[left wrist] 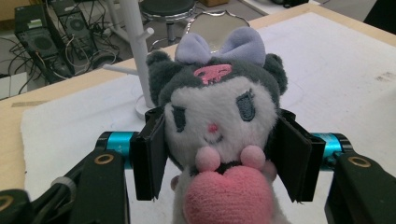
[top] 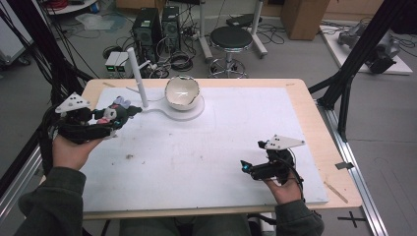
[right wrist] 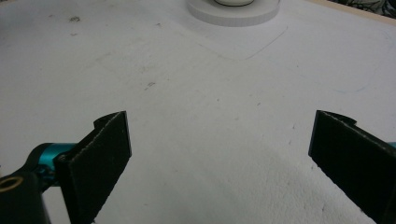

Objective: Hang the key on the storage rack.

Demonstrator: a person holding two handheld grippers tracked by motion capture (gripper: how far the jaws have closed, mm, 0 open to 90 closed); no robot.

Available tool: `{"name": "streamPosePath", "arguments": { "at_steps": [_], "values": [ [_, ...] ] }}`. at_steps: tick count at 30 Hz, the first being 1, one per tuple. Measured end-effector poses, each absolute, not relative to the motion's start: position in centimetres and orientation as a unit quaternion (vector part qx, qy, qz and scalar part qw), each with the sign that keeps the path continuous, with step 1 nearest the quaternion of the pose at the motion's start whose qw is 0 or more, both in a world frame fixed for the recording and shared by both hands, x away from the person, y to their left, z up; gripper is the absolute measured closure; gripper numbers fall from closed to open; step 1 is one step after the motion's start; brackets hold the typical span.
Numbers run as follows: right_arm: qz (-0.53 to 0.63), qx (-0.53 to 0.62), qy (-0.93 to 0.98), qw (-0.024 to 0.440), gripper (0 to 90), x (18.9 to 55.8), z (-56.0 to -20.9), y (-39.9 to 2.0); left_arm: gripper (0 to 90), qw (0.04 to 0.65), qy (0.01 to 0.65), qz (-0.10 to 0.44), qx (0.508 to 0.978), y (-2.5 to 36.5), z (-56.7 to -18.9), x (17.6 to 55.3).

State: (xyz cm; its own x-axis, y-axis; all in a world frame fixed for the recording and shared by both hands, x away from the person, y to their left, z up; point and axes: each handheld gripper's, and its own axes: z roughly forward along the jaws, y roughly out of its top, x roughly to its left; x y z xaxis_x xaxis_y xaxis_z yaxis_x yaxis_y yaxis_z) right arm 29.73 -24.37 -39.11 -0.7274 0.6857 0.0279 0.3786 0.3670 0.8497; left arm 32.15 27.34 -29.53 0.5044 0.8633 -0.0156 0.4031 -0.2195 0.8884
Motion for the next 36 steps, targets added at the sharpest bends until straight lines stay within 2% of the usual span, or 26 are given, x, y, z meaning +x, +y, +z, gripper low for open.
{"name": "streamPosePath", "arguments": {
  "at_steps": [36],
  "values": [
    [0.463,0.326,0.807,0.169,4.8,30.0,-39.1,-24.7,41.6,0.433,0.462,0.285,0.720,25.8,-26.8,40.6]
  ]
}}
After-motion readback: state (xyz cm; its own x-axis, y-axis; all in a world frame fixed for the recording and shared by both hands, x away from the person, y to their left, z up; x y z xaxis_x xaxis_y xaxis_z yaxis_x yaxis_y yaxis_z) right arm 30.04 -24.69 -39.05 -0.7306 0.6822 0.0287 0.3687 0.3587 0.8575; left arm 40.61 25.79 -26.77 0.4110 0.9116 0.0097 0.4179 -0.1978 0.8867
